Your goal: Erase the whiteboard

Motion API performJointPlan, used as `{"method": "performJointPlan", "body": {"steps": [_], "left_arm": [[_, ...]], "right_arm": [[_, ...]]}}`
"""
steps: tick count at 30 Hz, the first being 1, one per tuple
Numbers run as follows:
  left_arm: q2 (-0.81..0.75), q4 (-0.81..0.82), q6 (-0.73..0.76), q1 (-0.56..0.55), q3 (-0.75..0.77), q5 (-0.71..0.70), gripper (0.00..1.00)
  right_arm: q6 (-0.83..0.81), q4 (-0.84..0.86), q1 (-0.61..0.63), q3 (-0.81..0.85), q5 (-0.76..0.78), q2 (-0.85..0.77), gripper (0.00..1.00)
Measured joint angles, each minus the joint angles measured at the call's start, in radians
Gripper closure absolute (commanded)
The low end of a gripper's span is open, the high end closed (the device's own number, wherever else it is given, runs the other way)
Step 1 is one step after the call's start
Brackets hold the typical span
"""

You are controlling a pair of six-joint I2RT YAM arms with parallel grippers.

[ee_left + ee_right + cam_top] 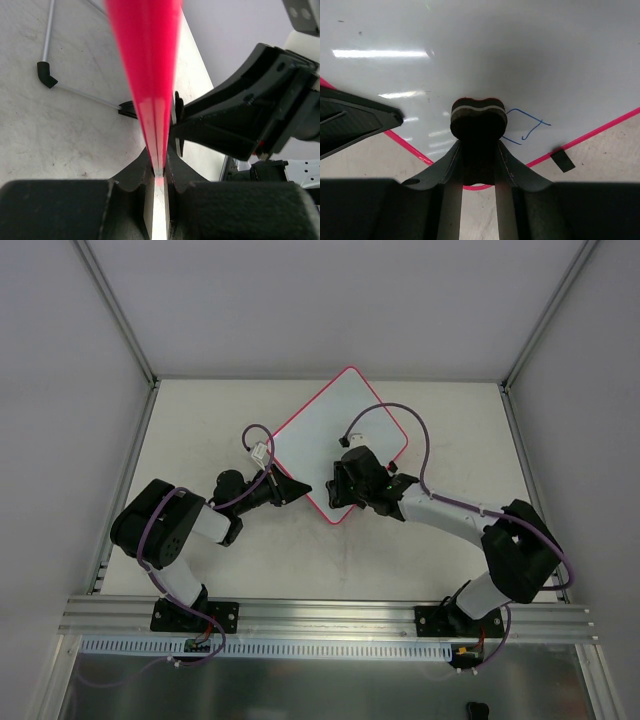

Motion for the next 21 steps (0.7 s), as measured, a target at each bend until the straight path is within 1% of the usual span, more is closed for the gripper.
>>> {"method": "performJointPlan", "body": {"steps": [4,9,17,21], "left_arm": [[0.000,0.000,-0.001,0.000,0.000,0.000,1.00],[0.000,0.000,-0.003,0.000,0.000,0.000,1.00],[0.001,-0.023,0.005,0.002,0.000,-0.022,1.00],[0.001,-0.026,0.008,0.002,0.000,-0.028,1.00]], "right_arm": [[-0.029,0.044,0.042,0.000,0.029,0.000,1.00],[-0.054,0.088,0.049,0.004,0.057,0.019,1.00],[-0.049,0.103,0.054,0.011,0.082,0.049,1.00],[-0.023,0.138,0.052,-0.012,0.088,0.047,1.00]]}}
